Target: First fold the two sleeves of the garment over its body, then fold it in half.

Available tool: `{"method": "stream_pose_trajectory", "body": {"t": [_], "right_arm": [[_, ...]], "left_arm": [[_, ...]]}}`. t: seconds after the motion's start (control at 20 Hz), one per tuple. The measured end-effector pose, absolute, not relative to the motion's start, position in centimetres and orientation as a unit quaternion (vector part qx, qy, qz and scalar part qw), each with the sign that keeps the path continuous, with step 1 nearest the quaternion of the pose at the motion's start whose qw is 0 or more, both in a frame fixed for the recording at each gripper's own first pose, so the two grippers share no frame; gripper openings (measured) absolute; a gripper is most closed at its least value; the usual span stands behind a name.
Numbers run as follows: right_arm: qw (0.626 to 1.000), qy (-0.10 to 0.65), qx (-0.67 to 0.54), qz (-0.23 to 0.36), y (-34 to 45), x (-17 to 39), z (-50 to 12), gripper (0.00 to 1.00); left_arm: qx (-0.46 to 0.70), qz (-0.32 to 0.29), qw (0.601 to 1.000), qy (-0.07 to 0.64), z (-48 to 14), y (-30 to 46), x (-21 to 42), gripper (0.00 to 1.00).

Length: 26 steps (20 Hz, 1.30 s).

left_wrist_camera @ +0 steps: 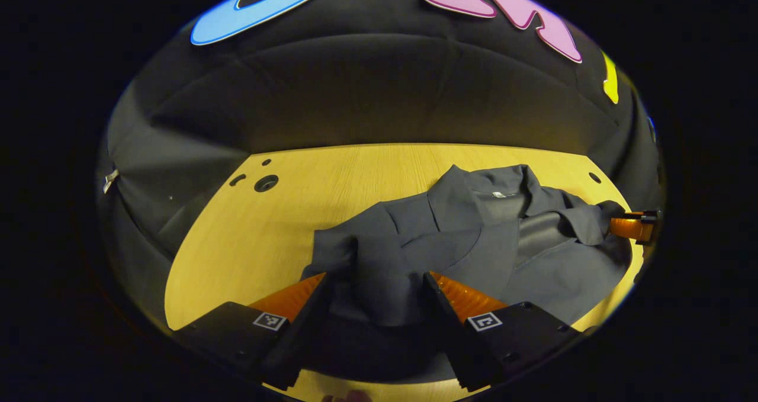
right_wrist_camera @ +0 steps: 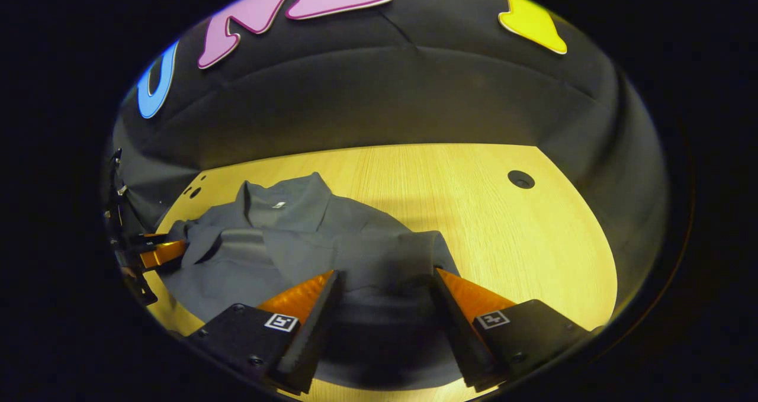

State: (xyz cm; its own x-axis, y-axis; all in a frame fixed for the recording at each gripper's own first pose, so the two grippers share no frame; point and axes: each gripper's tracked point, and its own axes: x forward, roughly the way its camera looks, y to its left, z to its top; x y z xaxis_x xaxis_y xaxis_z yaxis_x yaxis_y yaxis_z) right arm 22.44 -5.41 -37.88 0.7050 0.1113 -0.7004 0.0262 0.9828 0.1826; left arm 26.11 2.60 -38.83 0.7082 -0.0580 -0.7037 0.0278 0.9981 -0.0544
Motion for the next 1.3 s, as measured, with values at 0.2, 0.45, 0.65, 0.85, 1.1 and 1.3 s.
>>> {"method": "stream_pose_trajectory", "body": {"t": [0.2,0.45,0.65,0.85,1.1,1.3], "right_arm": [[0.926,0.363,0.1,0.022,-5.4,20.8,-34.4,0.99],[0.939,0.329,0.094,0.033,-5.0,17.8,-29.1,0.98],[0.946,0.305,0.102,0.048,-4.1,14.4,-25.2,0.99],[0.95,0.285,0.109,0.058,-3.7,11.1,-22.1,0.98],[0.955,0.263,0.123,0.058,-4.0,7.9,-19.3,0.98],[0.957,0.255,0.127,0.05,-4.4,6.4,-19.1,0.98]], "left_arm": [[-0.043,-0.029,0.923,0.381,-36.5,2.3,23.4,0.95],[-0.035,-0.038,0.938,0.343,-31.6,2.5,19.5,0.95],[-0.036,-0.055,0.952,0.297,-26.8,2.1,15.9,0.95],[-0.039,-0.075,0.958,0.275,-23.4,1.4,12.4,0.95],[-0.045,-0.105,0.959,0.26,-21.1,0.0,8.5,0.95],[-0.077,-0.105,0.954,0.271,-21.3,-0.7,6.7,0.95]]}}
